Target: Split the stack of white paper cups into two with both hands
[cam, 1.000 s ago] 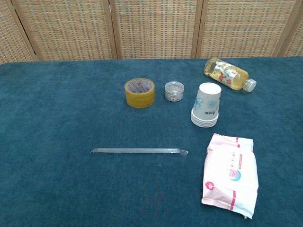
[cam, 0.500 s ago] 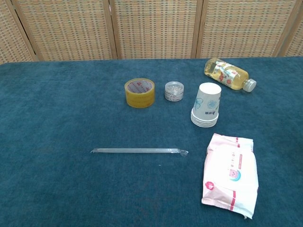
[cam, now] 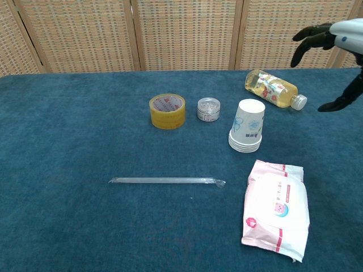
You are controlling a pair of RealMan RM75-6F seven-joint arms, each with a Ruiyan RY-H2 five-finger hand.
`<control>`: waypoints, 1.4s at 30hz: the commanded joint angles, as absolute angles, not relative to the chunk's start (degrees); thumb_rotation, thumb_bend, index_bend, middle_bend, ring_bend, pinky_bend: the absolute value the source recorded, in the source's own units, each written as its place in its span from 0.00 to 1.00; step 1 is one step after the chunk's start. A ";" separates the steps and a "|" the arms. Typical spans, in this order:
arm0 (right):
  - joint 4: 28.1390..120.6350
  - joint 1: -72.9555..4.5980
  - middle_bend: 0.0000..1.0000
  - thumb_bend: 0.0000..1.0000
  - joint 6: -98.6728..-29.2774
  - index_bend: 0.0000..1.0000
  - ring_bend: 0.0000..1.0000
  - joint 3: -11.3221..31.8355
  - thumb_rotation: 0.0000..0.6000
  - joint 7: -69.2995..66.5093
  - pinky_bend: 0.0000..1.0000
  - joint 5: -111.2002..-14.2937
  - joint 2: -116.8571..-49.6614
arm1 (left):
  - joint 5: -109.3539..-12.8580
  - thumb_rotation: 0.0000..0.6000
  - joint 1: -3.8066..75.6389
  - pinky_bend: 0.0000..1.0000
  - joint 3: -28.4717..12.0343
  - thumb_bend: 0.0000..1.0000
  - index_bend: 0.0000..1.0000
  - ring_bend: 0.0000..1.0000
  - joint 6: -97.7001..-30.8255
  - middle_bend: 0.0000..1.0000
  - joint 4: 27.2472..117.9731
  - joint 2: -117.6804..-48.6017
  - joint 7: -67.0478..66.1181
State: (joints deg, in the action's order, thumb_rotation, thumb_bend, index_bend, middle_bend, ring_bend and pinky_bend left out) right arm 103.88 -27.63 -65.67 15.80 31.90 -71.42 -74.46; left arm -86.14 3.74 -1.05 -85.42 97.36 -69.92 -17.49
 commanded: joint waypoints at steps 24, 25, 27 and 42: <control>92.71 -48.73 0.14 0.15 -56.58 0.33 0.00 18.78 1.00 48.13 0.23 -41.18 -84.70 | -81.25 1.00 5.15 0.00 -1.98 0.22 0.00 0.00 -81.58 0.00 94.03 -70.95 -15.97; 92.53 -49.13 0.14 0.15 -56.59 0.33 0.00 18.51 1.00 48.52 0.23 -40.35 -84.72 | -81.16 1.00 5.20 0.00 -1.98 0.22 0.00 0.00 -81.48 0.00 93.94 -70.98 -15.96; 92.21 -49.63 0.15 0.15 -56.59 0.34 0.00 18.07 1.00 49.08 0.23 -39.25 -84.77 | -81.06 1.00 5.28 0.00 -1.98 0.22 0.00 0.00 -81.33 0.00 93.81 -71.02 -15.97; 86.20 -53.73 0.24 0.16 -56.13 0.42 0.07 15.17 1.00 47.73 0.31 -34.28 -87.42 | -80.02 1.00 5.79 0.00 -1.88 0.22 0.00 0.00 -80.45 0.00 93.25 -71.71 -16.67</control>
State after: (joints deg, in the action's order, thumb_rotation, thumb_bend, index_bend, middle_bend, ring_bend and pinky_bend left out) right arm 86.55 -53.55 -55.98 15.41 48.03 -34.26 -87.15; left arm -80.03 5.78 -1.88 -80.46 93.26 -71.70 -16.66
